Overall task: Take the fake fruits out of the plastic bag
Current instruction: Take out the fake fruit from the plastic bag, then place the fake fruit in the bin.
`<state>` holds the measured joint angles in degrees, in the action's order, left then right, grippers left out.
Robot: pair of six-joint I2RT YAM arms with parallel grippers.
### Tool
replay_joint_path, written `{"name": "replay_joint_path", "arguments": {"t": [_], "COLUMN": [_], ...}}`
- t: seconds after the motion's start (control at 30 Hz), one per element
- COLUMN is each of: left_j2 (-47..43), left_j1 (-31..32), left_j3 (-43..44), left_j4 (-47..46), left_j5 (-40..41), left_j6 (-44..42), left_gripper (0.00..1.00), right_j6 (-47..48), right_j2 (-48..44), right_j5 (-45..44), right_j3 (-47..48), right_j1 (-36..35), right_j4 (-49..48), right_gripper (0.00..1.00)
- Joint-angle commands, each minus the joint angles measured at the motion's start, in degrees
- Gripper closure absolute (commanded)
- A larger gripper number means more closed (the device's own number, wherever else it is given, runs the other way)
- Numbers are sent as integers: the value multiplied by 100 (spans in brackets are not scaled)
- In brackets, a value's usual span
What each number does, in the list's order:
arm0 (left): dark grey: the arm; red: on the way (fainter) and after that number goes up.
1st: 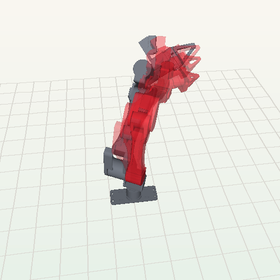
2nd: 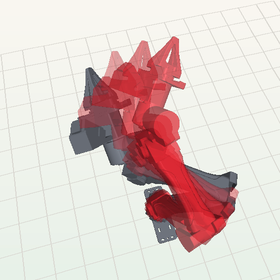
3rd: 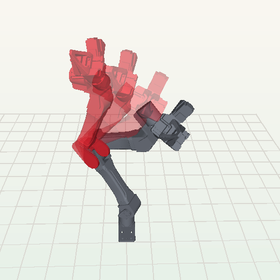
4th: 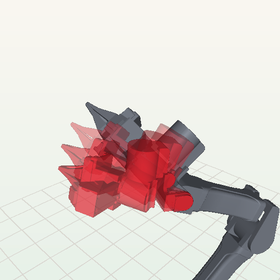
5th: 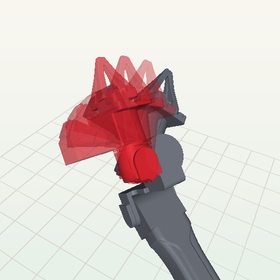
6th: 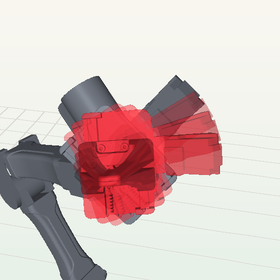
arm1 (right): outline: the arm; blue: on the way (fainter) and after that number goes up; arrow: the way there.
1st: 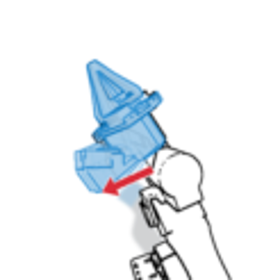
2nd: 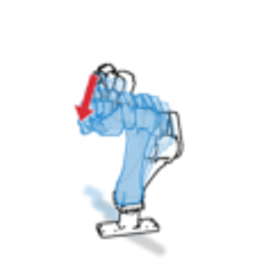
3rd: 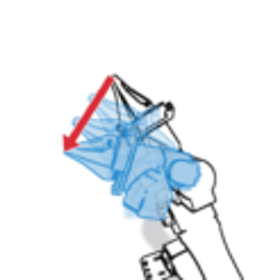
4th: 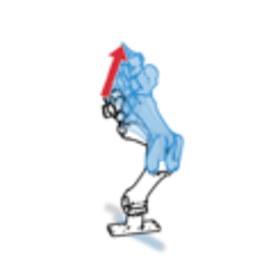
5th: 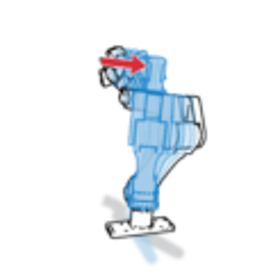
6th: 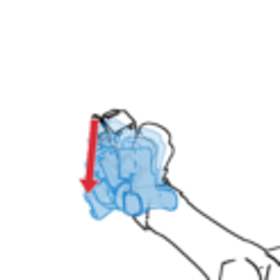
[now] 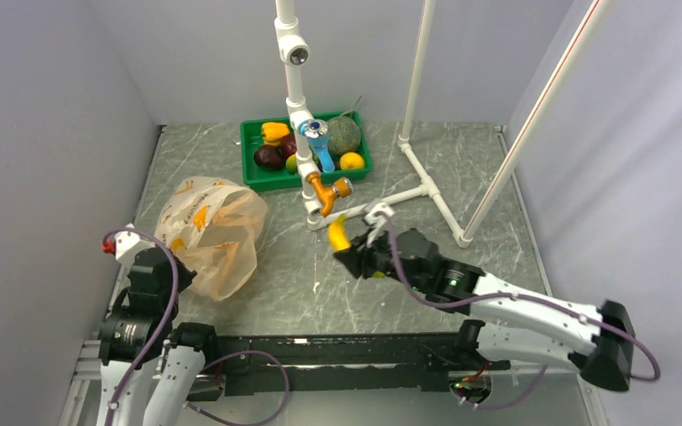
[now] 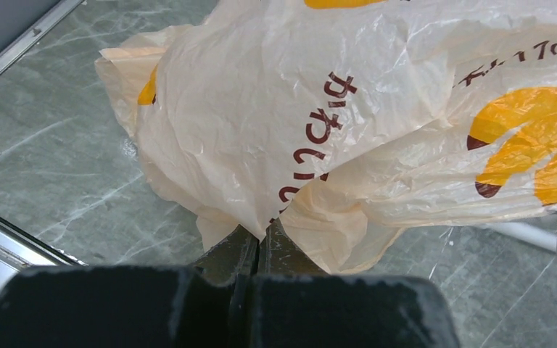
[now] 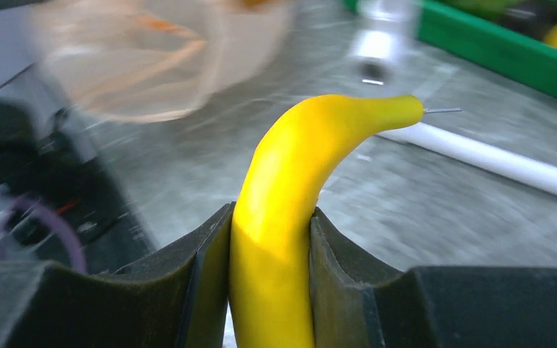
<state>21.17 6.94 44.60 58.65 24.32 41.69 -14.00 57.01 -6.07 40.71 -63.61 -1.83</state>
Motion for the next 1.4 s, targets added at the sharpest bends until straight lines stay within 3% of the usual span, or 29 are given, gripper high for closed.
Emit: {"name": "replay_joint_path", "arguments": {"t": [0.0,0.13,0.23,0.43,0.73,0.9,1.17,1.3,1.37], "left_j2": [-265,-242,-183,-119,-194,-815,-2052,-2042,-1953], "left_j1": [9,9,9,10,9,9,10,0,1], "left_j3": [63,65,66,92,76,-52,-290,-279,-236], "left_j4": [-18,-67,-117,-142,-348,-799,-1265,-1233,-1181], "left_j5": [394,283,199,168,-357,-1176,-1673,-1625,-1584], "left_j6": [219,134,37,-18,-343,-817,-1082,-1068,-1050], "left_gripper": [100,100,99,71,16,1,1,0,1], "right_j6": [-319,-303,-398,-708,-625,-311,-133,273,458], "right_j2": [-780,-596,102,2032,4509,5837,7448,8306,8552], "right_j5": [-1120,-348,505,1725,2312,2977,3063,2810,2495], "right_j3": [-434,-443,-53,1227,3358,4925,7365,8817,9169], "right_j1": [1045,2007,2769,3576,3990,4042,3946,3680,3549], "right_j4": [618,255,-218,-922,-1353,-1006,-25,889,1021], "right_gripper": [100,100,100,100,100,100,100,92,82]}}
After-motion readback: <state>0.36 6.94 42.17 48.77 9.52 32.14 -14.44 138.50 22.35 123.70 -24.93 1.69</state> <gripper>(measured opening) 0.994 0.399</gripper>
